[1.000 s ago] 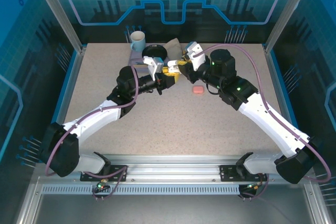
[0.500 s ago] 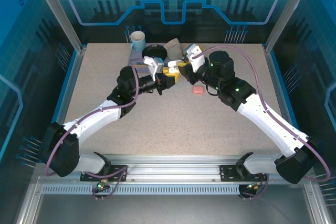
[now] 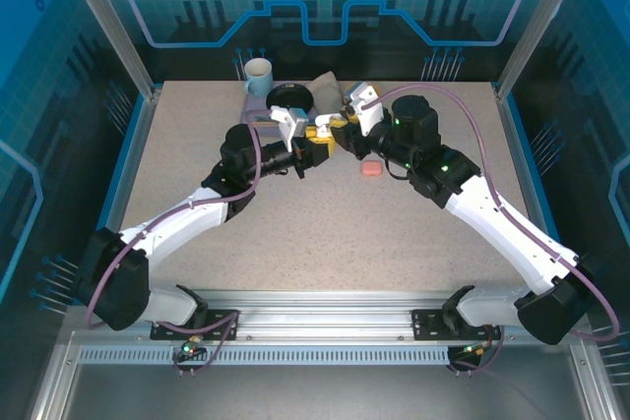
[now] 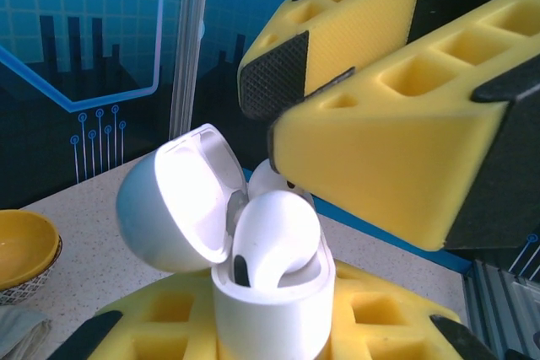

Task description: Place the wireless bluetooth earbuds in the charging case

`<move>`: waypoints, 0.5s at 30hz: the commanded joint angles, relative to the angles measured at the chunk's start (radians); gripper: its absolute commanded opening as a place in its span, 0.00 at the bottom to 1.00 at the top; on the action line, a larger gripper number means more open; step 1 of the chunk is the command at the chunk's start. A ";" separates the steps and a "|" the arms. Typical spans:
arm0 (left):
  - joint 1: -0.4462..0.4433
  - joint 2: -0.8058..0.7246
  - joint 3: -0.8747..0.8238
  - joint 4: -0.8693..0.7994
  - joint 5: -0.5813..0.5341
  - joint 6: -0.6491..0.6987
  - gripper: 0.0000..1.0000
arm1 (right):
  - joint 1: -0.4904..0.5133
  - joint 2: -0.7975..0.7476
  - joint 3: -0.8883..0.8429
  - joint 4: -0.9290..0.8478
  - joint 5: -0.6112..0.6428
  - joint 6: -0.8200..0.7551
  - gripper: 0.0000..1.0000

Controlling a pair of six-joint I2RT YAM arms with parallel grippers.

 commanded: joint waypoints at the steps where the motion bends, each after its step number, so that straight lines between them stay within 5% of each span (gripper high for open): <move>1: -0.007 0.003 0.036 0.030 0.012 -0.004 0.00 | 0.001 -0.015 0.008 0.032 -0.020 0.019 0.36; 15: -0.008 0.009 0.026 0.045 0.018 -0.006 0.00 | -0.008 -0.040 0.031 0.065 0.015 0.082 0.52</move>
